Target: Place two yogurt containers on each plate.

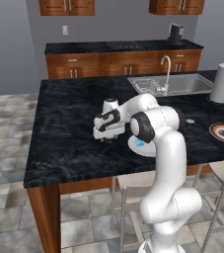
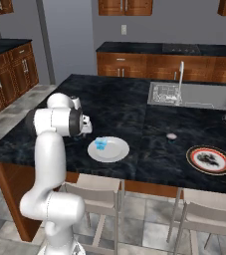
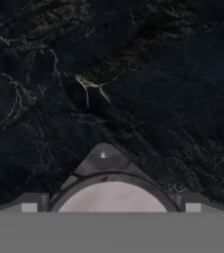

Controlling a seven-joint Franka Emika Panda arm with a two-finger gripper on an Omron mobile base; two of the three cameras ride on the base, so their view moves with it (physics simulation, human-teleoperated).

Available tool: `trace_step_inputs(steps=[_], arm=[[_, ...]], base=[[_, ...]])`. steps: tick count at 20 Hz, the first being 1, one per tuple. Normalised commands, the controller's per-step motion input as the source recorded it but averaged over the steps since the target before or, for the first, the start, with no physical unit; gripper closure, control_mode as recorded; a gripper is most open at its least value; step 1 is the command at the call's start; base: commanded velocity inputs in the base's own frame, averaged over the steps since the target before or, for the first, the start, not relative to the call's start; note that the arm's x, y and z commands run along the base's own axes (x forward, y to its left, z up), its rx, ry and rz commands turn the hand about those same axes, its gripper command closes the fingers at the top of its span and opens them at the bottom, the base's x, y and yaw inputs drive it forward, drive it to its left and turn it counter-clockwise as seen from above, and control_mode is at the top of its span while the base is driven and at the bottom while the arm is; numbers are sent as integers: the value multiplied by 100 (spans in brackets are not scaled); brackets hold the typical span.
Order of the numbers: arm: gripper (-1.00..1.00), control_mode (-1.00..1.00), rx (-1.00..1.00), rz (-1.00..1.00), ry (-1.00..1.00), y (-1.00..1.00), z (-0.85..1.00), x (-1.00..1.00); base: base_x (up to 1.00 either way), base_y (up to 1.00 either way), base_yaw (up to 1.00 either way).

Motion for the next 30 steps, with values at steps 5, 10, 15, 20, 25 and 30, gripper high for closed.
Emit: trace_step_inputs(steps=[5, 10, 15, 20, 25, 30], arm=[[100, -100, 0, 0, 1, 0, -2, 1], [100, -100, 7, 0, 10, -18, 41, 0], [100, -100, 10, 2, 9, -31, 87, -22], [100, -100, 0, 3, 2, -48, 71, -60], [100, -100, -3, 2, 0, -71, 37, -77], [100, -100, 0, 6, 0, -99, 0, -64]], base=[[0, 0, 0], [0, 0, 0], [0, 0, 0], [0, 0, 0], [0, 0, 0], [0, 0, 0]])
